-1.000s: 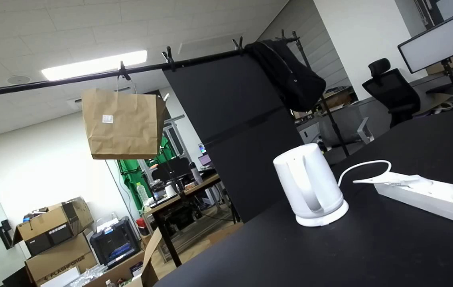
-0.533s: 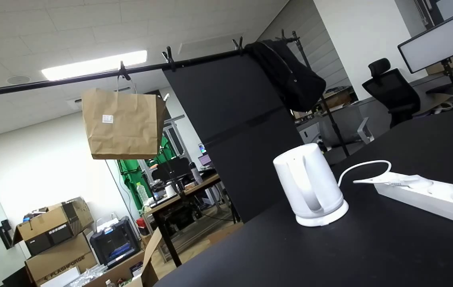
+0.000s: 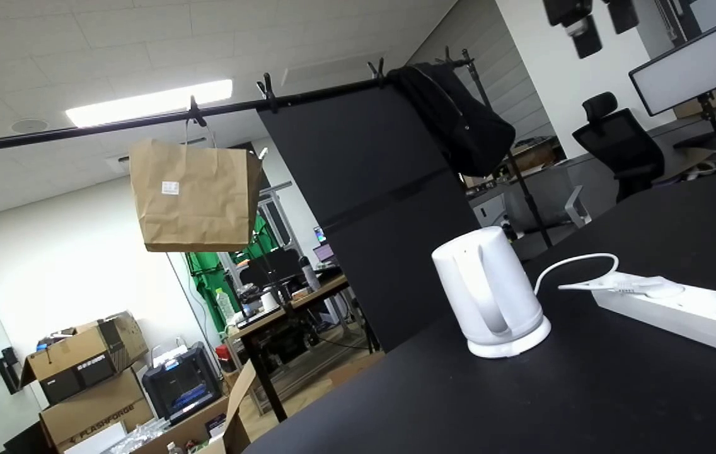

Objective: Turn off the white electric kettle

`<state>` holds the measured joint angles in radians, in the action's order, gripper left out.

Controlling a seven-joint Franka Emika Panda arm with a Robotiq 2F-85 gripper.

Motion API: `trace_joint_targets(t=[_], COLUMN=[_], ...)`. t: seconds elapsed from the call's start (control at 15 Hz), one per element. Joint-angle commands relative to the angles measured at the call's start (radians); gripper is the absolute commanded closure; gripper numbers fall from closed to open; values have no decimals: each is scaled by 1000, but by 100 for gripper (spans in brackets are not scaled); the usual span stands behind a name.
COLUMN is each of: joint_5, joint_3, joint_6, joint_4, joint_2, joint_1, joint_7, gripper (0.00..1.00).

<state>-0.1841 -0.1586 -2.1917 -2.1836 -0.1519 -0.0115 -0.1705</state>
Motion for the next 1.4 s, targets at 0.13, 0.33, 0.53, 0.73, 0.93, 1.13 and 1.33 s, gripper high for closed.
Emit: trace_joint_targets(t=[0.13, 0.33, 0.53, 0.73, 0.93, 1.13, 1.33], joint_5=[-123, -106, -105, -106, -106, -106, -126], joint_3=[-19, 13, 24, 31, 31, 31, 35], joint_6=[90, 64, 64, 65, 65, 65, 71], joint_4=[324, 288, 310, 308, 307, 307, 326], joint_2=[304, 294, 332, 320, 317, 317, 336], joint_1=[91, 130, 154, 150, 150, 150, 159], joint_7=[-255, -232, -237, -232, -232, -232, -272], gripper=[0, 0, 0, 0, 0, 0, 0])
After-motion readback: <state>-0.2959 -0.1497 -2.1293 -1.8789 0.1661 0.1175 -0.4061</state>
